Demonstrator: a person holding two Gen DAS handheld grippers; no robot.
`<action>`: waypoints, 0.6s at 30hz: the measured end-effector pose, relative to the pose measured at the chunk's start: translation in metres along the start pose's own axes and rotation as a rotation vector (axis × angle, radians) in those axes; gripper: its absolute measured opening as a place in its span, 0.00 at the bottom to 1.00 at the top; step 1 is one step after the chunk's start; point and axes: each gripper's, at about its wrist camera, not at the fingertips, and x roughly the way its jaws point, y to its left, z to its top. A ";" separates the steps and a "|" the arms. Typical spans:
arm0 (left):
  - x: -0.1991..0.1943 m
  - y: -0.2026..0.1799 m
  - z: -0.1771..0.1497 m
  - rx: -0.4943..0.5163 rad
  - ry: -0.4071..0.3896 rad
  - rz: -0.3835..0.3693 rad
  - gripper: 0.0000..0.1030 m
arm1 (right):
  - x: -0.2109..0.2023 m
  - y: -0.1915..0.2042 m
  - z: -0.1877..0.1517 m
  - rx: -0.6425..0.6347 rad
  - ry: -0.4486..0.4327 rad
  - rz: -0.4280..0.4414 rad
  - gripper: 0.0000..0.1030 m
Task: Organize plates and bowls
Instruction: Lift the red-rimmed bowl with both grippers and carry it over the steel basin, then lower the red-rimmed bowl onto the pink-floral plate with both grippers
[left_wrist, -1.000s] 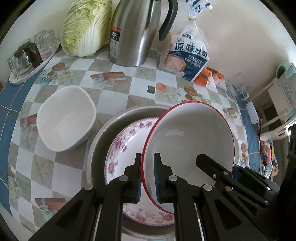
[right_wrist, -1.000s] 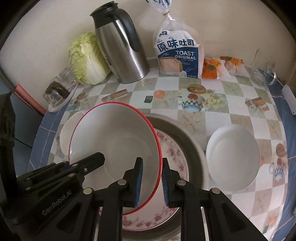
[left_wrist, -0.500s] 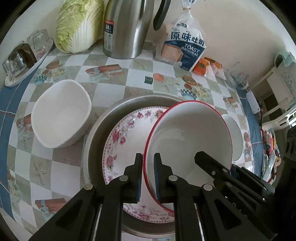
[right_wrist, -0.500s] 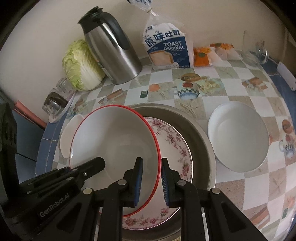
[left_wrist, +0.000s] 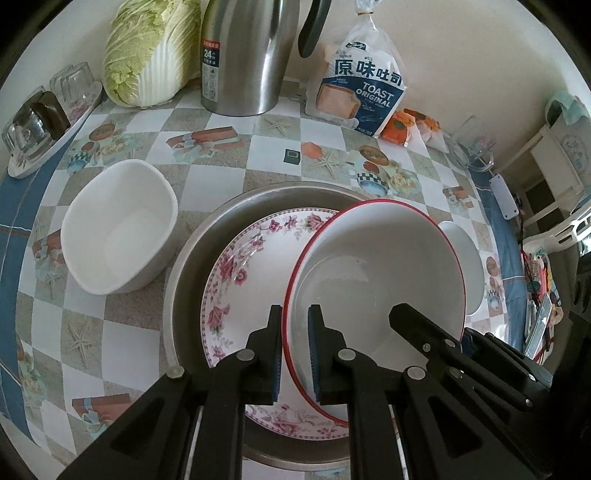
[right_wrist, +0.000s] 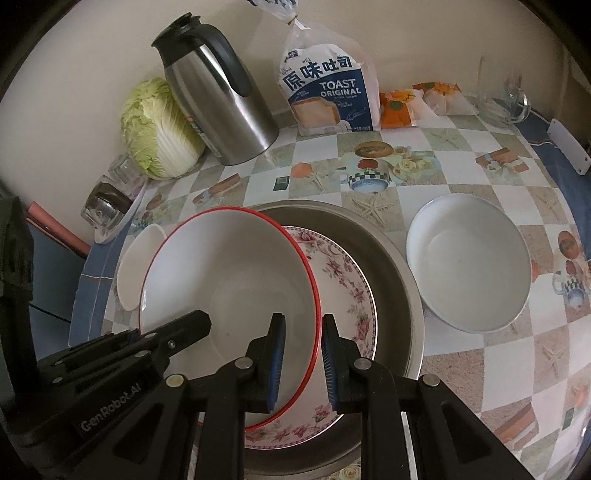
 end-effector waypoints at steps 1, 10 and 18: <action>0.000 0.001 0.000 -0.003 0.001 0.001 0.11 | 0.000 0.001 0.000 -0.002 0.001 -0.001 0.21; 0.005 0.012 0.001 -0.025 0.022 0.009 0.12 | 0.010 0.007 -0.001 0.001 0.026 0.009 0.21; 0.010 0.017 0.001 -0.033 0.035 0.011 0.12 | 0.016 0.009 -0.002 0.014 0.043 0.011 0.21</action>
